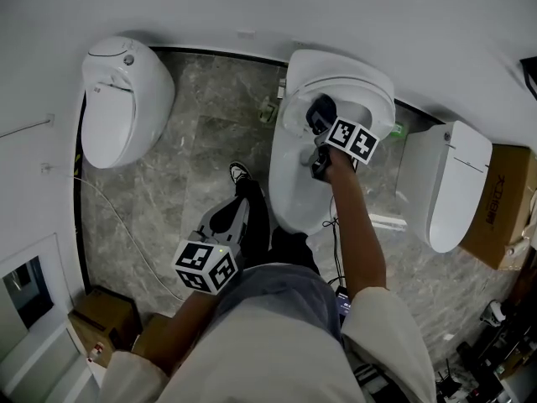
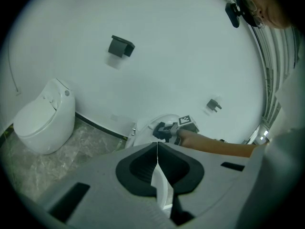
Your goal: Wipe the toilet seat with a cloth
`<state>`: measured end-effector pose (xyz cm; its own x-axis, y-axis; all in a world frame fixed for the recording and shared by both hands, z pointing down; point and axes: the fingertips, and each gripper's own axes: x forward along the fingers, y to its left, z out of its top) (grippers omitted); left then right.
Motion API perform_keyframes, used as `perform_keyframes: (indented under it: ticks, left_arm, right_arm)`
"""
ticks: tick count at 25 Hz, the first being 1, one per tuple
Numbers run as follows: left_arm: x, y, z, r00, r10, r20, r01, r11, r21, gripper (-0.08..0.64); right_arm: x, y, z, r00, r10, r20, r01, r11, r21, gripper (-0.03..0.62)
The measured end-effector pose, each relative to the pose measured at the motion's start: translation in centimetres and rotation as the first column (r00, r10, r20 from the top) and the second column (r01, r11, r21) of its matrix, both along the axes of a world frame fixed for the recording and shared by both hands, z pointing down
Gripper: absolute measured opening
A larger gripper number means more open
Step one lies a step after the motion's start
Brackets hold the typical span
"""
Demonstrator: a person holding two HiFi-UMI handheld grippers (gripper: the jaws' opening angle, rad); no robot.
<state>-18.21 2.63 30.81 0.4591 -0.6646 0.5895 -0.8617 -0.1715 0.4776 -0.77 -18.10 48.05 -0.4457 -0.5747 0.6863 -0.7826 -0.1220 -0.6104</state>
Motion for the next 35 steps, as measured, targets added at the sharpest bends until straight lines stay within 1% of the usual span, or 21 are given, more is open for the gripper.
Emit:
perform_keyframes:
  ticks: [4, 10, 14, 17, 22, 26, 29, 32, 35]
  left_arm:
    - [-0.8, -0.3, 0.2, 1.000, -0.008, 0.012, 0.008, 1.000, -0.015, 0.009]
    - [-2.1, -0.5, 1.0, 0.999, -0.011, 0.032, 0.012, 0.999, -0.040, 0.009]
    - [-2.5, -1.0, 1.0, 1.000, -0.020, 0.000, 0.020, 0.998, -0.058, 0.010]
    - [-2.2, -1.6, 1.2, 1.000, 0.005, 0.013, -0.004, 0.999, -0.052, 0.009]
    - [-2.4, -1.6, 2.2, 0.999, 0.029, 0.036, -0.027, 0.997, -0.079, 0.009]
    - [-2.5, -0.8, 3.5, 0.996, 0.056, 0.064, -0.048, 0.992, -0.121, 0.009]
    - [-2.3, -0.6, 4.4, 0.994, 0.080, 0.074, -0.068, 0.986, -0.151, 0.009]
    - [-2.0, -0.9, 4.4, 0.991, 0.108, 0.078, -0.095, 0.983, -0.159, 0.009]
    - [-1.5, -1.3, 4.8, 0.986, 0.140, 0.091, -0.124, 0.978, -0.165, 0.010]
  right_arm:
    - [-0.8, 1.3, 2.7, 1.000, 0.000, -0.004, 0.000, 0.998, -0.055, 0.101]
    - [-2.2, 1.8, 5.9, 0.999, -0.022, -0.024, 0.019, 0.995, -0.102, 0.101]
    - [-2.8, 2.2, 7.7, 0.997, -0.045, -0.057, 0.038, 0.992, -0.119, 0.100]
    - [-3.1, 2.7, 9.1, 0.992, -0.075, -0.098, 0.062, 0.990, -0.130, 0.100]
    - [-3.6, 3.6, 12.2, 0.983, -0.104, -0.150, 0.080, 0.984, -0.158, 0.101]
    - [-4.0, 4.3, 14.8, 0.988, -0.077, -0.132, 0.053, 0.982, -0.180, 0.101]
    - [-4.1, 4.5, 16.7, 0.989, -0.066, -0.135, 0.038, 0.979, -0.202, 0.101]
    - [-4.1, 4.5, 18.0, 0.990, -0.050, -0.133, 0.021, 0.977, -0.214, 0.101]
    - [-3.8, 4.8, 18.8, 0.988, -0.055, -0.142, 0.023, 0.975, -0.222, 0.101]
